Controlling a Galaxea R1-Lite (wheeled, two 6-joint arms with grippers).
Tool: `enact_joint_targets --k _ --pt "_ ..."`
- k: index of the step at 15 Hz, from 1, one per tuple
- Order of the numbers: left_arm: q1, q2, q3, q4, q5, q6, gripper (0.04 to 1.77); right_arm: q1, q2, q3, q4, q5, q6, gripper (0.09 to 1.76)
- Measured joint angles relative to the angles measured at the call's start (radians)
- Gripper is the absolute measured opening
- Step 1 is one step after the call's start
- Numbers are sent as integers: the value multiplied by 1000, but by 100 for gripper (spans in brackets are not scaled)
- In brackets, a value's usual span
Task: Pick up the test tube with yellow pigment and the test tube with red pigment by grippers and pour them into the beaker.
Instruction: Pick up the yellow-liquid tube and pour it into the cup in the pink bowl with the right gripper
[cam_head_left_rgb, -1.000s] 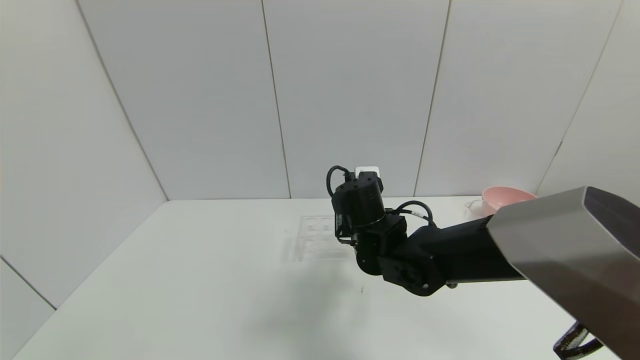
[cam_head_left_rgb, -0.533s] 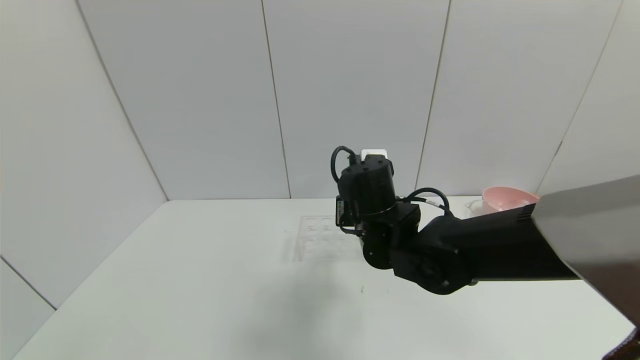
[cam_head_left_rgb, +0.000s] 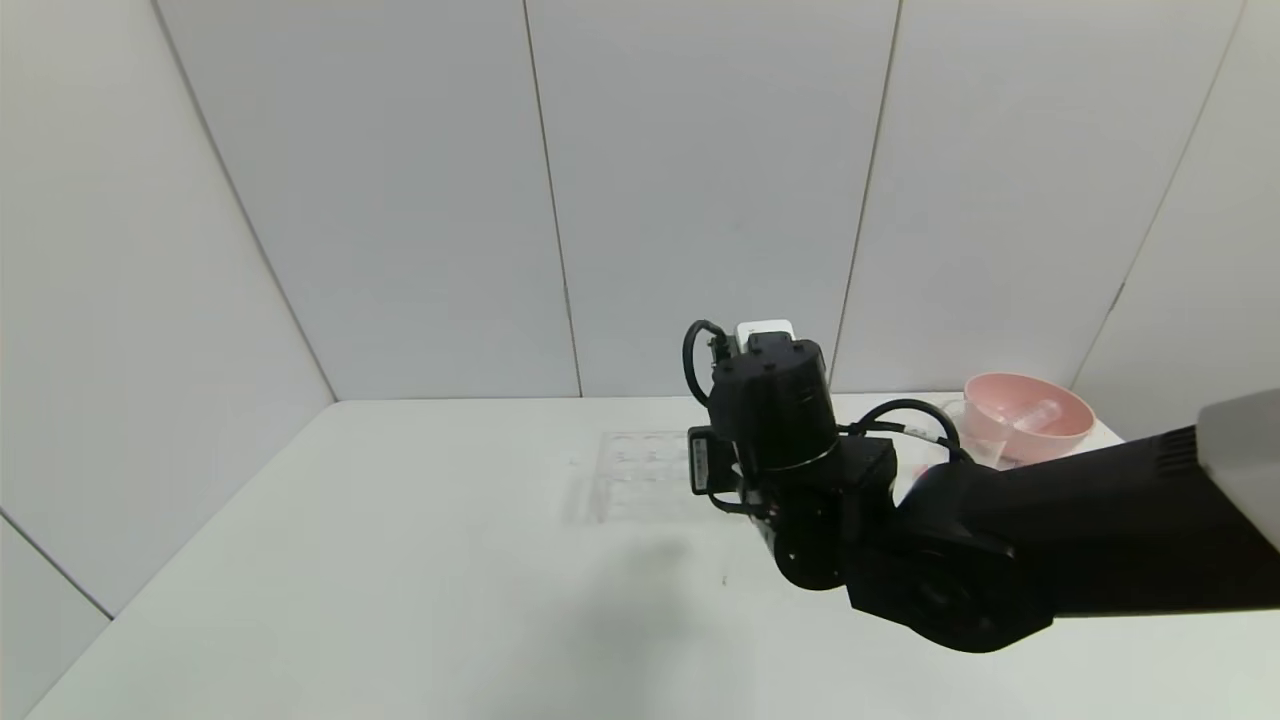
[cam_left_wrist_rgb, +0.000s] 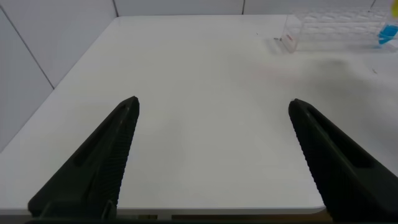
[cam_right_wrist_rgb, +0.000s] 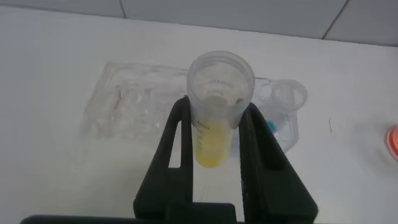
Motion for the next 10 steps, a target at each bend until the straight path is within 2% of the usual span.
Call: enact_joint_targets --k 5,7,10 --pt "0 0 0 0 0 0 172 -41 -177 231 -2 263 -85 49" --pt "0 0 0 0 0 0 172 -116 -261 318 -2 425 -152 49" --pt "0 0 0 0 0 0 172 -302 -380 428 1 731 -298 49"
